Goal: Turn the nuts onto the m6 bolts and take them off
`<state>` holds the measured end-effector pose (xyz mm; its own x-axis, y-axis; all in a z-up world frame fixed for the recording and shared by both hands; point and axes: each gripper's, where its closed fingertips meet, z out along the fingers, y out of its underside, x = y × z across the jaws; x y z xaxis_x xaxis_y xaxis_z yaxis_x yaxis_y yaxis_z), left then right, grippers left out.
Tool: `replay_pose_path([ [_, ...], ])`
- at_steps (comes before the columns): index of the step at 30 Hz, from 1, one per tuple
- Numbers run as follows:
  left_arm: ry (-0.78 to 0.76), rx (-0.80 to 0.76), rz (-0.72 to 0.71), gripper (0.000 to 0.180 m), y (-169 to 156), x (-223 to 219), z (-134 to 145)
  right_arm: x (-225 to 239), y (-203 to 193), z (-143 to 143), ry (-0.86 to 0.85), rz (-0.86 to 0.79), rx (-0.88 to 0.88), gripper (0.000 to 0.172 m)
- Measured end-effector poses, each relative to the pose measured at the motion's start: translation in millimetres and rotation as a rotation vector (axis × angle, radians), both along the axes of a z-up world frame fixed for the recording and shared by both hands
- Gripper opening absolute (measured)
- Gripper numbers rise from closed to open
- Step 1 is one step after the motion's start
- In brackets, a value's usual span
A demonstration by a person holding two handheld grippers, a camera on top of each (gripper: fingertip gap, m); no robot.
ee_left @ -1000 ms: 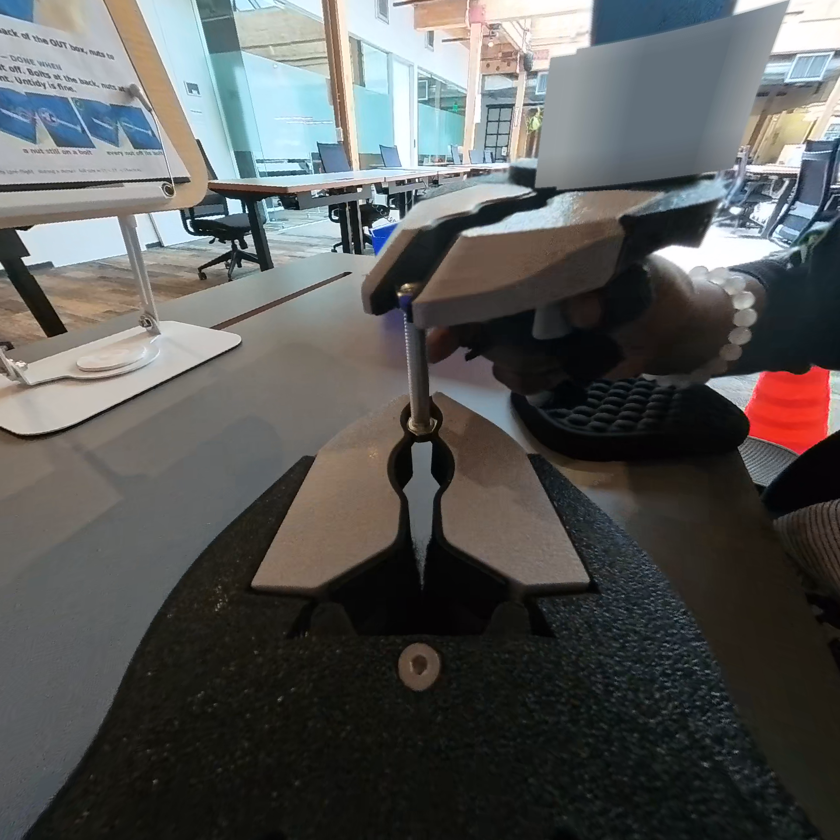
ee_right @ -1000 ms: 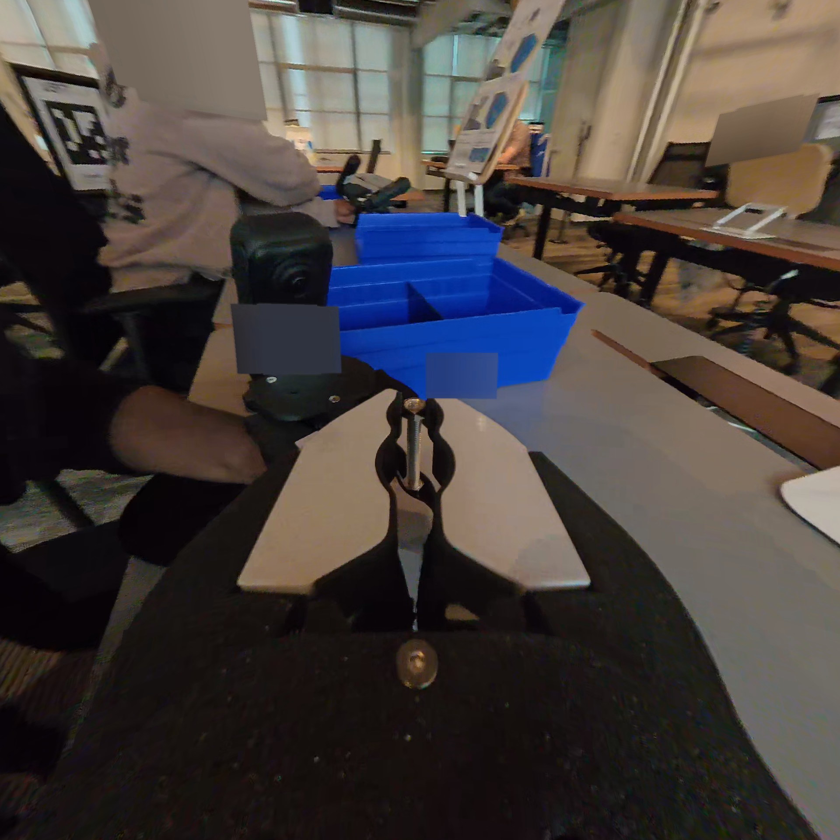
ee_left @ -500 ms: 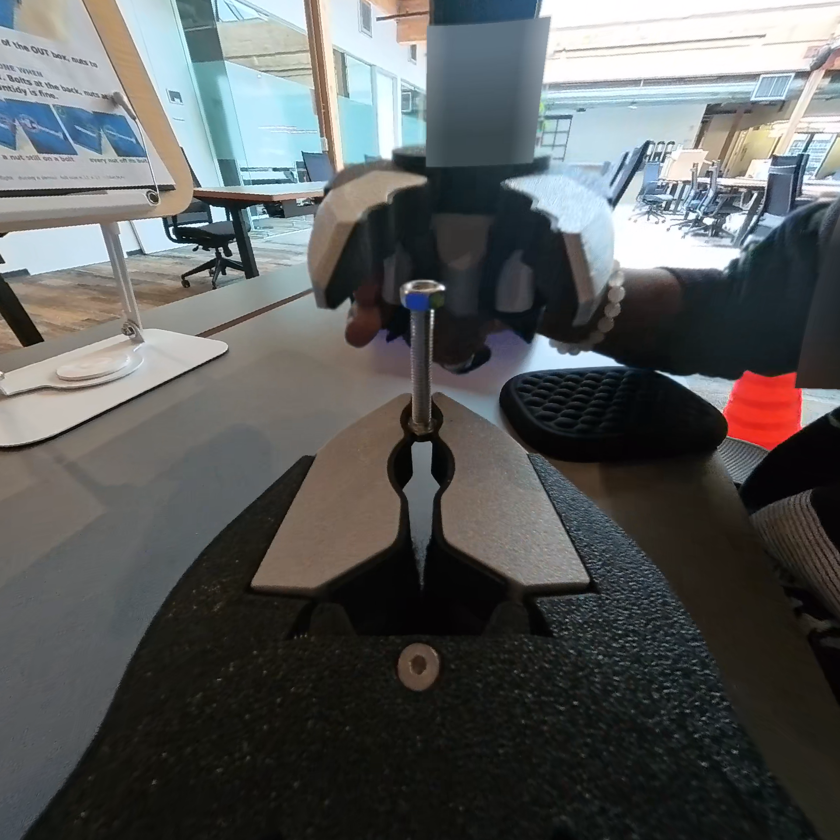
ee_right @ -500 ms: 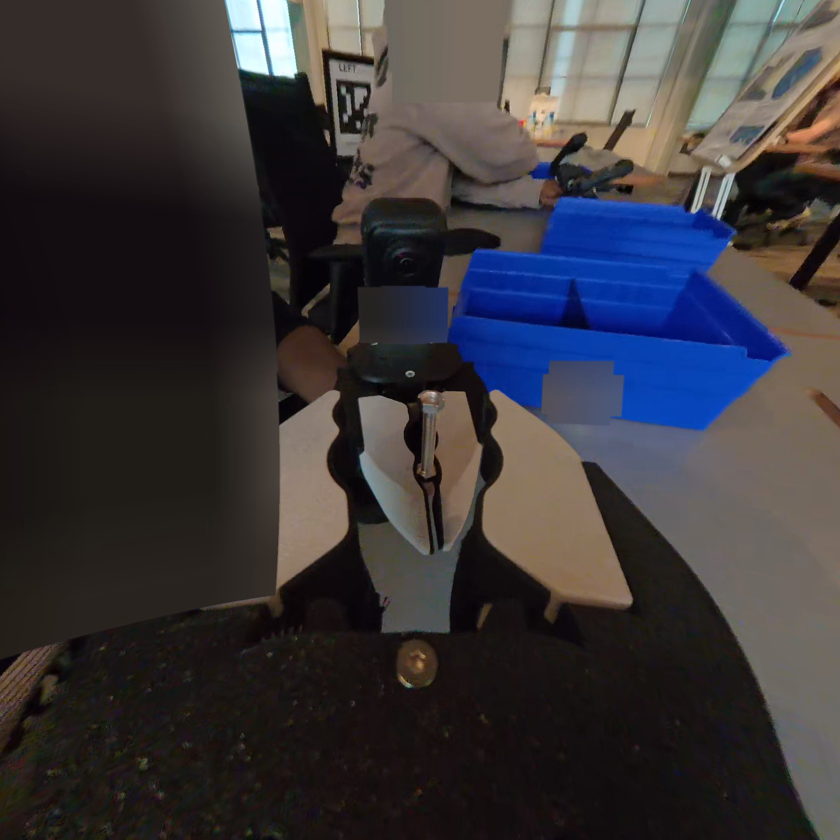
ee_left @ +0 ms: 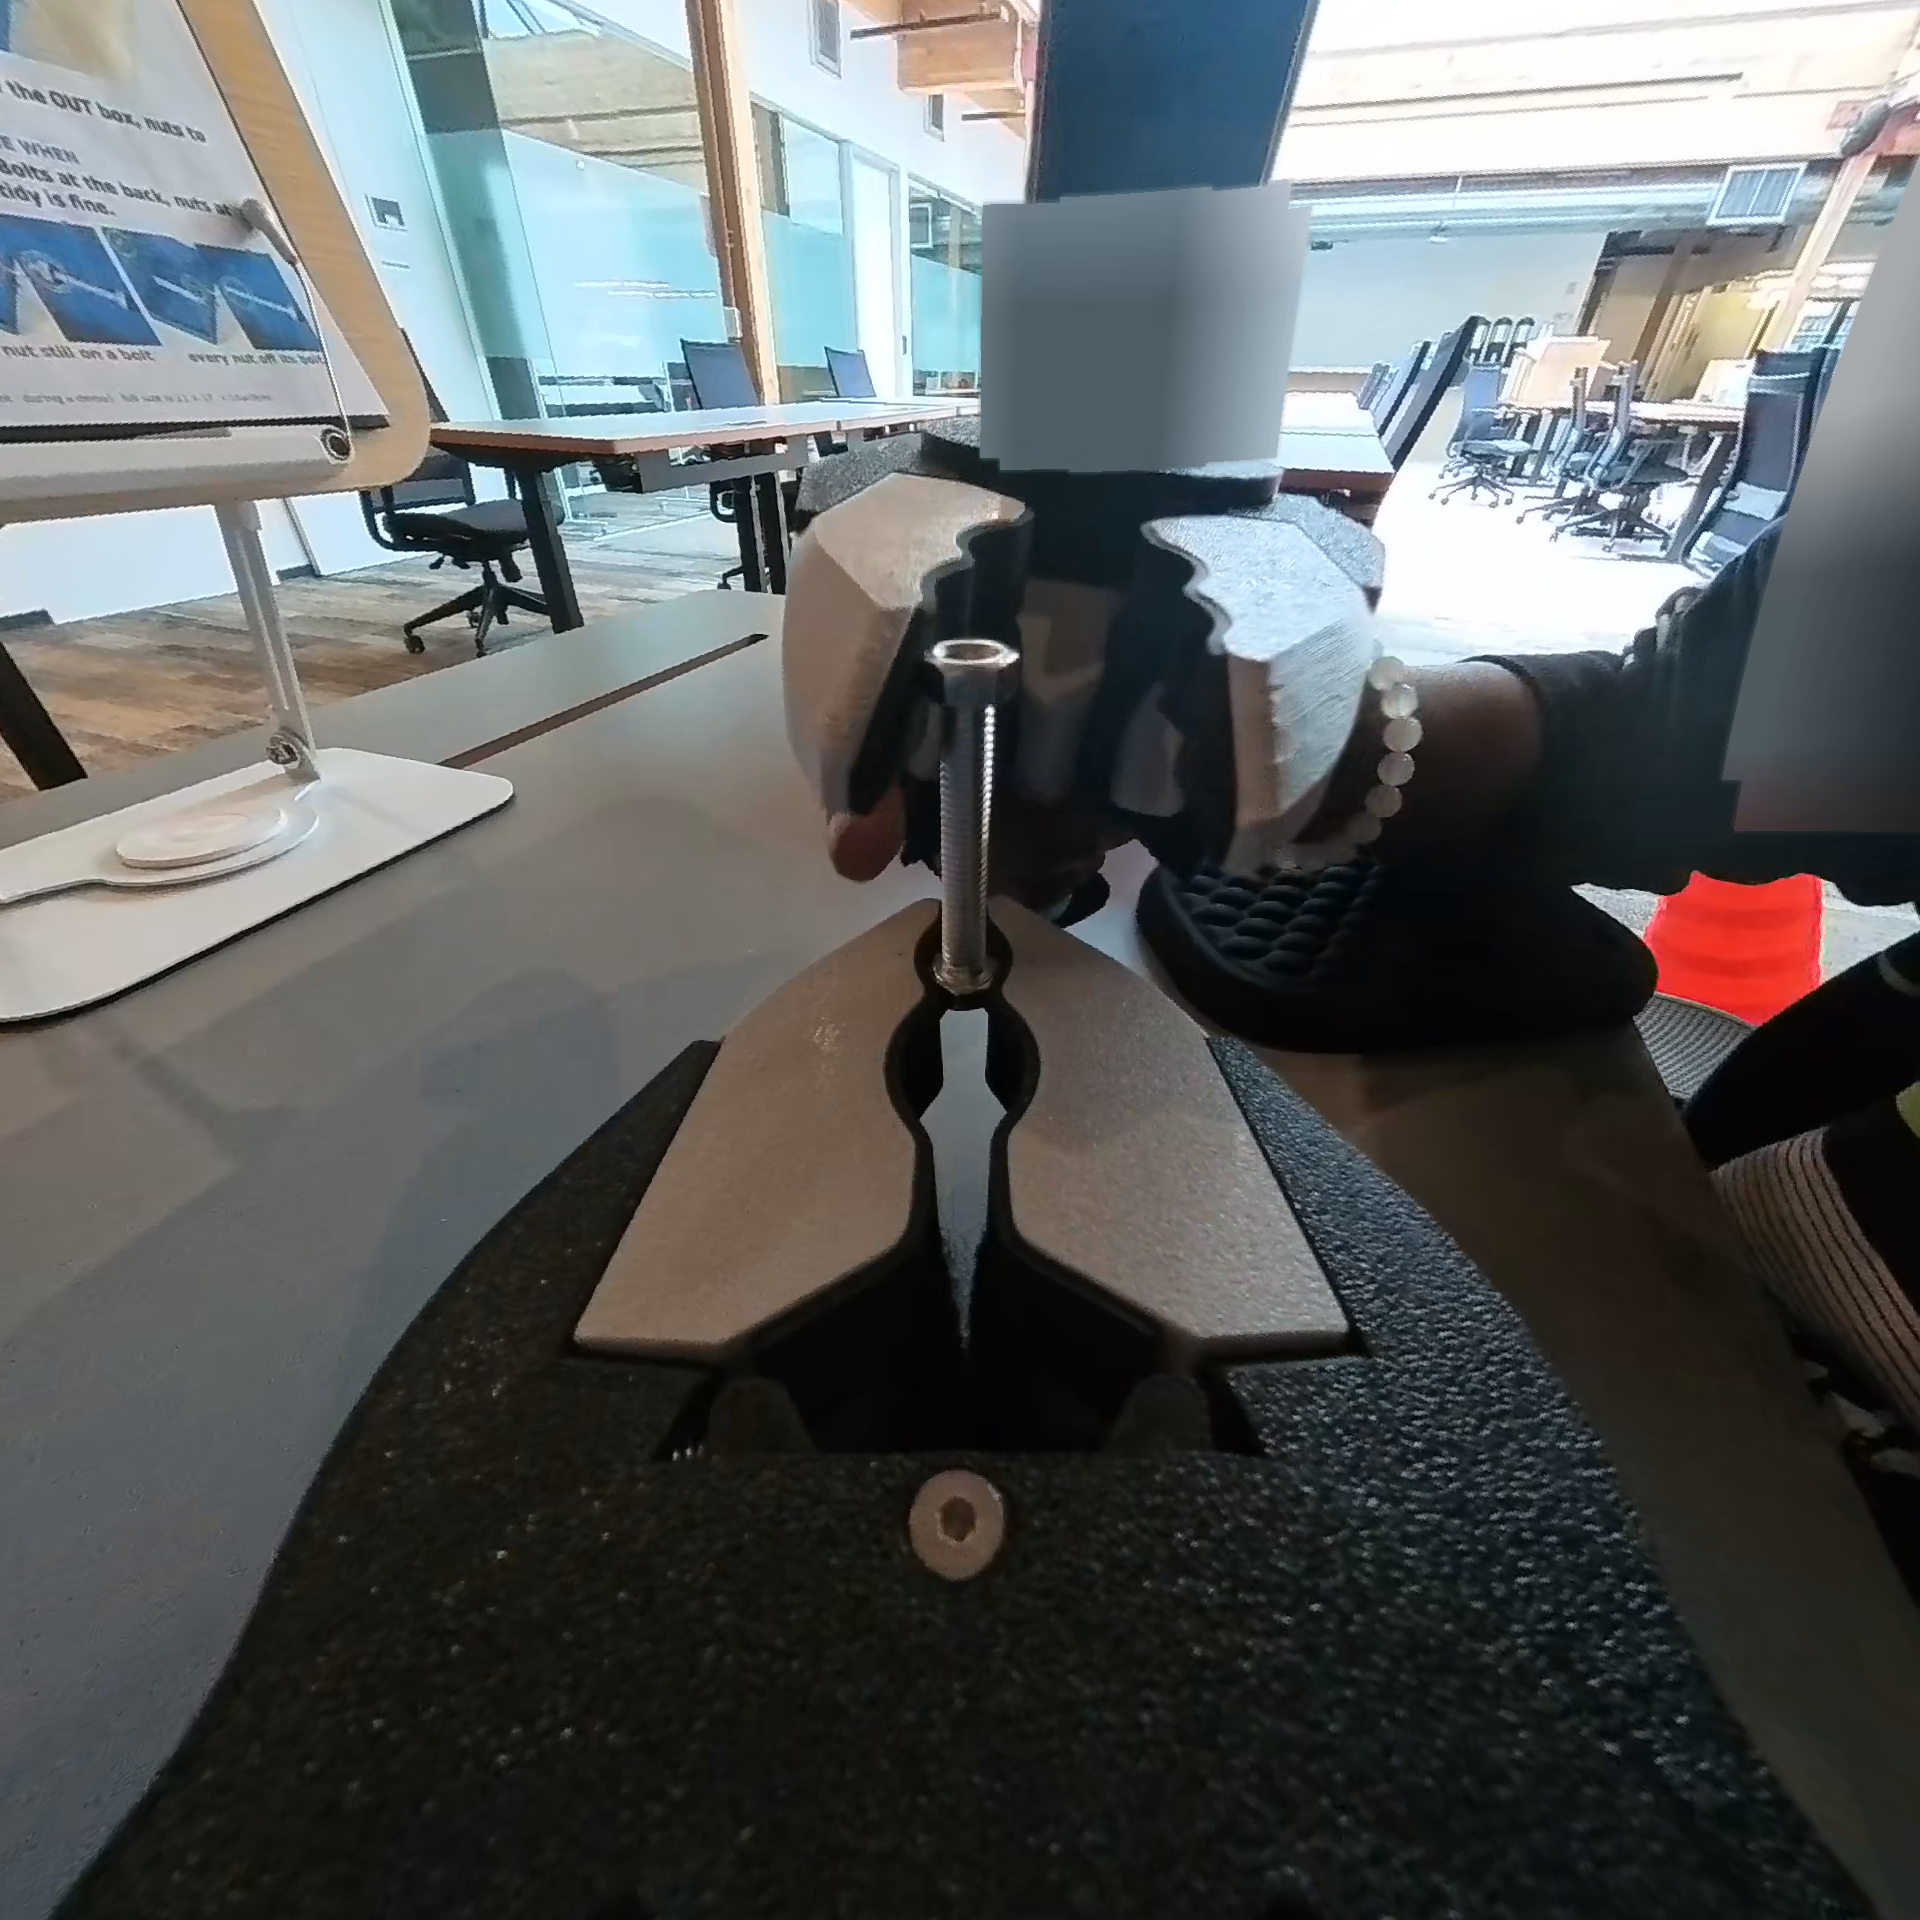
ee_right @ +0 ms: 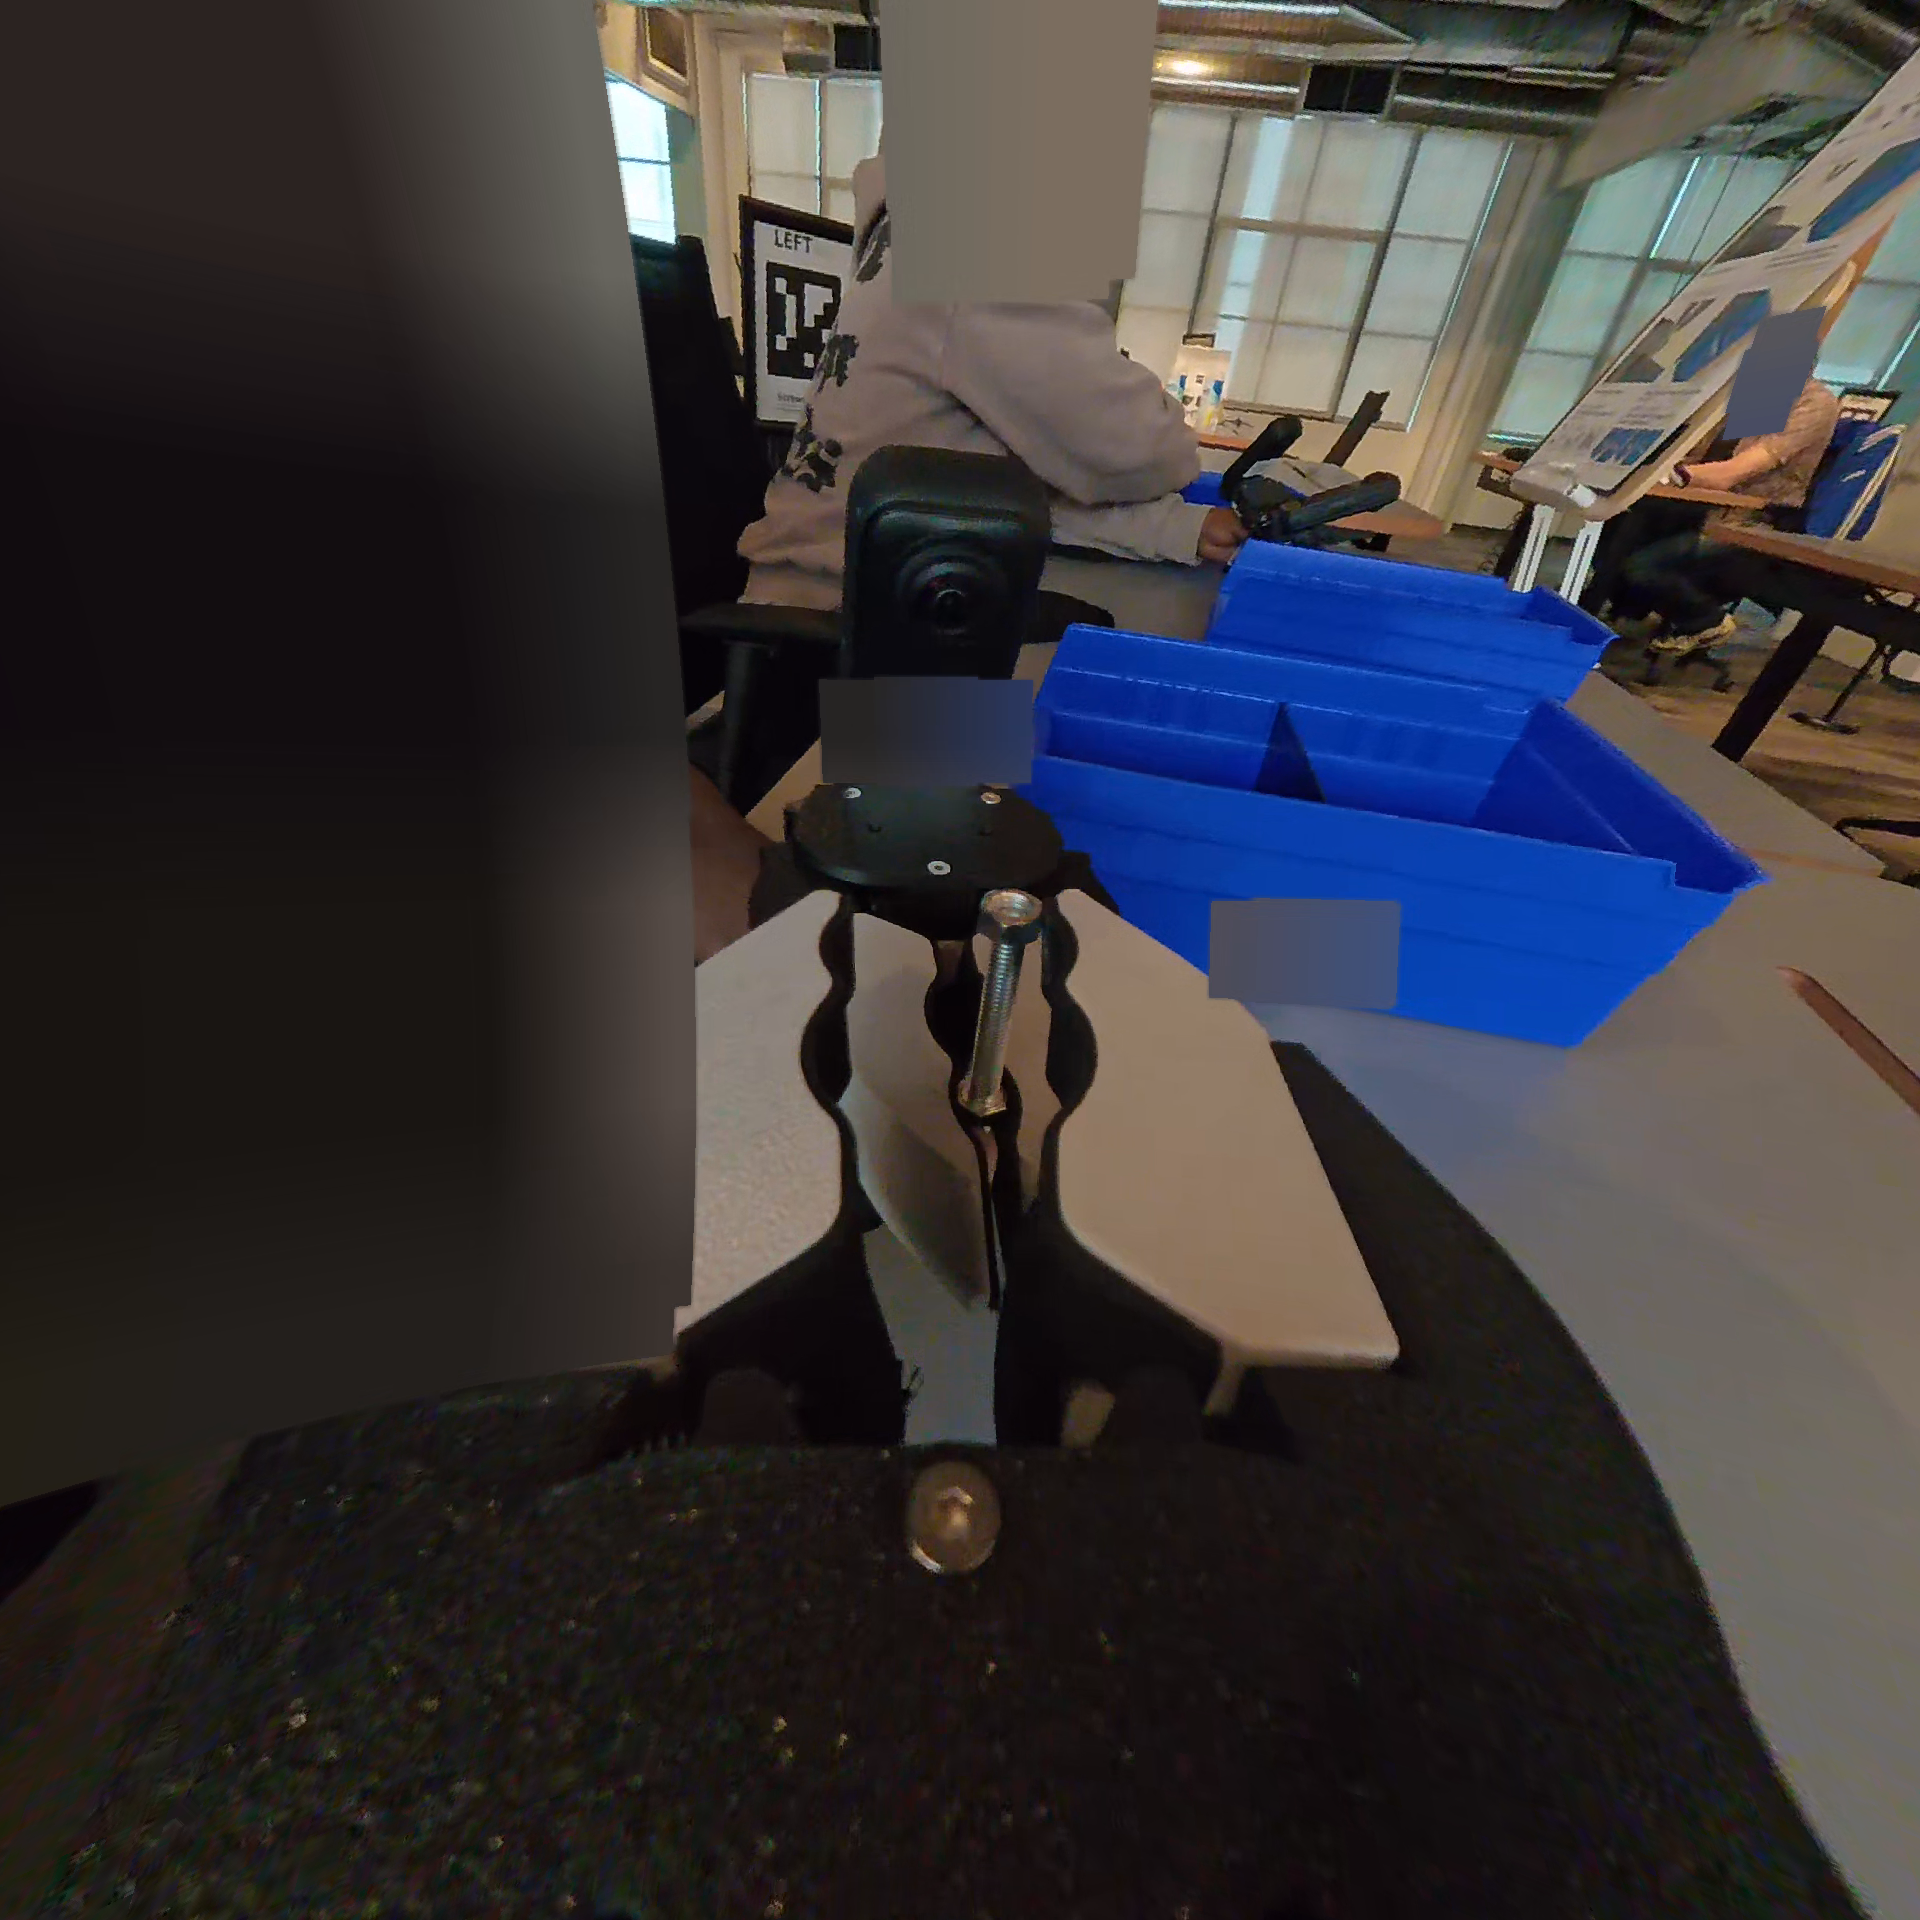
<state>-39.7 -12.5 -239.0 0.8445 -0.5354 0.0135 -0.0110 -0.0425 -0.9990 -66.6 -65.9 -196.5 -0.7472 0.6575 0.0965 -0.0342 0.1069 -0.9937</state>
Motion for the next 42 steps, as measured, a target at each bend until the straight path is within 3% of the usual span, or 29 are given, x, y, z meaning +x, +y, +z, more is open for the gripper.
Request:
replay_pose_path([
  [9, -0.019, 0.002, 0.017, 0.0, 1, -4, 1, 0, 6, -1, 0.018, -0.033, 0.046, 0.032],
  [16, -0.021, 0.005, 0.022, 0.001, 1, -5, 2, 6, 15, 2, 0.029, -0.035, 0.047, 0.021],
  [21, -0.02, 0.005, 0.021, 0.001, 1, -5, 2, 2, 11, -1, 0.015, -0.034, 0.029, 0.044],
  [30, -0.024, 0.005, 0.033, 0.001, 2, -7, 2, 7, 13, -3, 0.029, -0.03, 0.077, 0.029],
  [35, -0.023, 0.003, 0.027, 0.001, 2, -6, 2, 6, 13, 5, 0.052, -0.031, 0.017, 0.044],
  [42, -0.04, 0.002, 0.036, 0.003, 2, -9, 3, 10, 14, 10, 0.07, -0.021, 0.015, 0.023],
])
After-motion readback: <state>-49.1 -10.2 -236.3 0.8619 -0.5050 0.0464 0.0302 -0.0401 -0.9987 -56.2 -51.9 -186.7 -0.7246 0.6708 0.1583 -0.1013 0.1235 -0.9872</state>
